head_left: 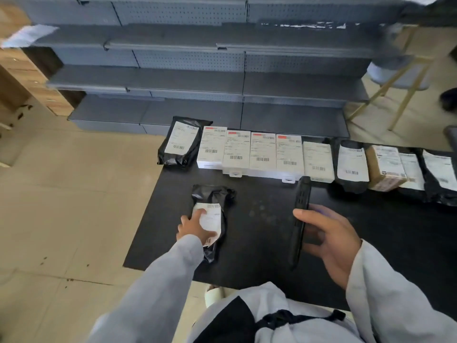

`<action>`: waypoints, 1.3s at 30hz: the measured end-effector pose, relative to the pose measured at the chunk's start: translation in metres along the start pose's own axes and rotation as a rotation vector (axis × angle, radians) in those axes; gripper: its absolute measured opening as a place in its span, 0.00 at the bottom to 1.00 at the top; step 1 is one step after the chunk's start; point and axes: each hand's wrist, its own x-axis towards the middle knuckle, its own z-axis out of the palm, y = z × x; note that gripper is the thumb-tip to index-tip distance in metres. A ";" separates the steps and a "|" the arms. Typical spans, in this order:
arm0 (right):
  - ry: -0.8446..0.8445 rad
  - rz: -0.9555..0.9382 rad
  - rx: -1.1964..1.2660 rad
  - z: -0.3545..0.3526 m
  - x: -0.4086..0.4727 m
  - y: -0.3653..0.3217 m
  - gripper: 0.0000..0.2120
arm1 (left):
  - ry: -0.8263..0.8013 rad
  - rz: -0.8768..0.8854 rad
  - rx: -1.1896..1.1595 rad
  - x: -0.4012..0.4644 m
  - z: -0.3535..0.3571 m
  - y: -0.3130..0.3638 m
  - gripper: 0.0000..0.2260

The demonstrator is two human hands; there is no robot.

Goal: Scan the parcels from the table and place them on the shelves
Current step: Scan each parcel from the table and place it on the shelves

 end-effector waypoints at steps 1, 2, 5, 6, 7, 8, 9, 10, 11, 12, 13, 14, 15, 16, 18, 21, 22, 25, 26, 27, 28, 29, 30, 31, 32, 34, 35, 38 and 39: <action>-0.001 -0.001 0.012 -0.013 -0.003 0.000 0.09 | -0.017 0.009 -0.025 -0.012 0.012 0.010 0.30; 0.003 0.001 0.026 -0.026 -0.006 0.001 0.10 | -0.032 0.027 -0.052 -0.022 0.024 0.021 0.29; 0.027 0.023 0.086 -0.072 -0.013 0.006 0.11 | -0.108 0.115 -0.088 -0.047 0.060 0.052 0.29; 0.043 0.035 0.111 -0.088 -0.015 0.009 0.11 | -0.148 0.152 -0.082 -0.053 0.073 0.061 0.30; 0.061 0.047 0.140 -0.105 -0.017 0.012 0.10 | -0.188 0.186 -0.063 -0.060 0.084 0.072 0.31; 0.079 0.062 0.170 -0.121 -0.019 0.017 0.10 | -0.220 0.215 -0.048 -0.065 0.098 0.081 0.32; 0.099 0.081 0.194 -0.138 -0.021 0.021 0.09 | -0.247 0.236 -0.024 -0.072 0.110 0.091 0.32; 0.119 0.102 0.215 -0.153 -0.023 0.026 0.09 | -0.267 0.260 0.003 -0.078 0.121 0.101 0.32; 0.140 0.121 0.239 -0.169 -0.025 0.032 0.09 | -0.278 0.284 0.036 -0.084 0.130 0.111 0.32; 0.163 0.134 0.268 -0.183 -0.028 0.037 0.08 | -0.283 0.311 0.065 -0.089 0.139 0.120 0.32; 0.188 0.144 0.300 -0.196 -0.032 0.041 0.07 | -0.291 0.326 0.096 -0.093 0.147 0.129 0.33; 0.214 0.150 0.330 -0.208 -0.035 0.045 0.06 | -0.297 0.341 0.117 -0.095 0.154 0.137 0.33; 0.240 0.156 0.356 -0.218 -0.039 0.048 0.06 | -0.303 0.355 0.142 -0.098 0.160 0.145 0.34; 0.263 0.159 0.381 -0.227 -0.043 0.050 0.06 | -0.306 0.371 0.164 -0.102 0.165 0.153 0.34; 0.299 0.156 0.423 -0.242 -0.053 0.053 0.05 | -0.291 0.411 0.234 -0.106 0.172 0.166 0.34; 0.343 0.157 0.463 -0.254 -0.066 0.056 0.05 | -0.285 0.480 0.298 -0.107 0.177 0.183 0.33; 0.355 0.162 0.472 -0.255 -0.069 0.058 0.06 | -0.300 0.488 0.305 -0.104 0.179 0.188 0.33; 0.392 0.192 0.484 -0.252 -0.076 0.060 0.10 | -0.306 0.552 0.379 -0.101 0.180 0.204 0.35; 0.413 0.194 0.495 -0.249 -0.077 0.060 0.12 | -0.298 0.574 0.388 -0.099 0.180 0.208 0.36; 0.437 0.193 0.505 -0.246 -0.079 0.060 0.13 | -0.287 0.600 0.384 -0.100 0.179 0.213 0.38; 0.461 0.193 0.515 -0.243 -0.081 0.060 0.14 | -0.278 0.612 0.350 -0.099 0.179 0.216 0.39; 0.486 0.195 0.524 -0.239 -0.084 0.059 0.15 | -0.269 0.596 0.290 -0.095 0.179 0.218 0.39; 0.508 0.194 0.531 -0.237 -0.087 0.059 0.16 | -0.263 0.550 0.227 -0.092 0.180 0.221 0.40; 0.530 0.194 0.535 -0.234 -0.090 0.058 0.16 | -0.257 0.511 0.189 -0.090 0.179 0.225 0.39; 0.554 0.196 0.538 -0.232 -0.093 0.058 0.17 | -0.256 0.484 0.183 -0.087 0.181 0.226 0.37; 0.603 0.204 0.547 -0.229 -0.098 0.057 0.16 | -0.279 0.529 0.246 -0.078 0.183 0.230 0.29; 0.627 0.207 0.556 -0.227 -0.100 0.057 0.16 | -0.290 0.573 0.305 -0.074 0.182 0.233 0.27; 0.684 0.229 0.577 -0.219 -0.101 0.058 0.15 | -0.374 0.674 0.463 -0.063 0.178 0.245 0.27; 0.697 0.236 0.577 -0.215 -0.100 0.060 0.16 | -0.385 0.696 0.535 -0.060 0.176 0.251 0.26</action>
